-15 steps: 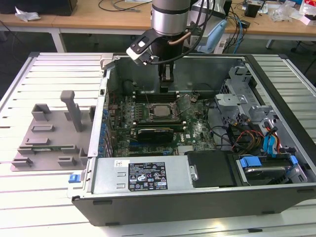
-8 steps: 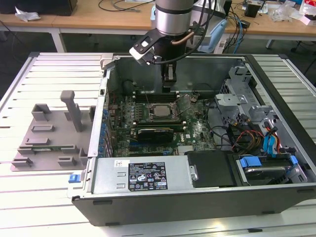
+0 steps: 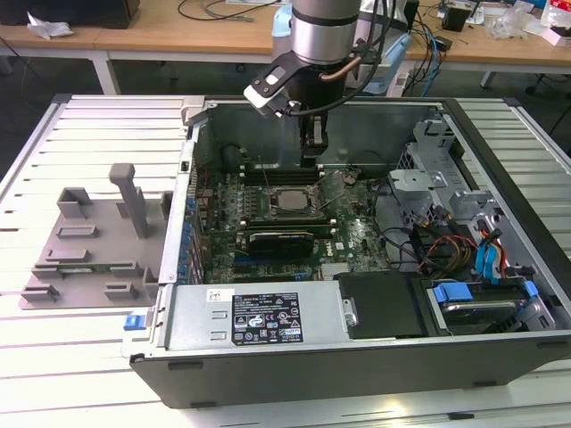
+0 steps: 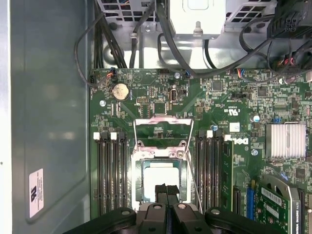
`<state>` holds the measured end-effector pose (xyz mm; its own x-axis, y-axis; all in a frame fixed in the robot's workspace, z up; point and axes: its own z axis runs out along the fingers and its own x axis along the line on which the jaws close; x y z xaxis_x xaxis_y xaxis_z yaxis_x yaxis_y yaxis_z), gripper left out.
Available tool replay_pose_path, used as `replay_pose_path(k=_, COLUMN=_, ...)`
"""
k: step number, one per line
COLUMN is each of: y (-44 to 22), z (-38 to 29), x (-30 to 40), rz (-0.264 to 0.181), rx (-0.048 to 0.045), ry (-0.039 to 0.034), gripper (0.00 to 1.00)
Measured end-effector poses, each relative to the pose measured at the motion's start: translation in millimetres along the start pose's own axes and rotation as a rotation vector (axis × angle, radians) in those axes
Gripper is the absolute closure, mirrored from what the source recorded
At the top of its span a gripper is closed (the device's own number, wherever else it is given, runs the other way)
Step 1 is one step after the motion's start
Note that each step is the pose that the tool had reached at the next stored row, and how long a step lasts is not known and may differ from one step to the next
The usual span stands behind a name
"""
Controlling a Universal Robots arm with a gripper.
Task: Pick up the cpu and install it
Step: 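Close the cpu cover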
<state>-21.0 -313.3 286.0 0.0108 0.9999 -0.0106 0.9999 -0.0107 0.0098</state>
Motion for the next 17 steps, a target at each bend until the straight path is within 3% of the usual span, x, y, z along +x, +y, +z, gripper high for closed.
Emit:
replay_pose_path(k=11, y=20.3, z=0.2, x=0.2, rz=0.000, rx=0.0000, ry=0.0000, gripper=0.89)
replay_pose_path(k=17, y=39.0, z=0.4, x=0.3, rz=0.000, rx=0.0000, ry=0.0001, gripper=0.89)
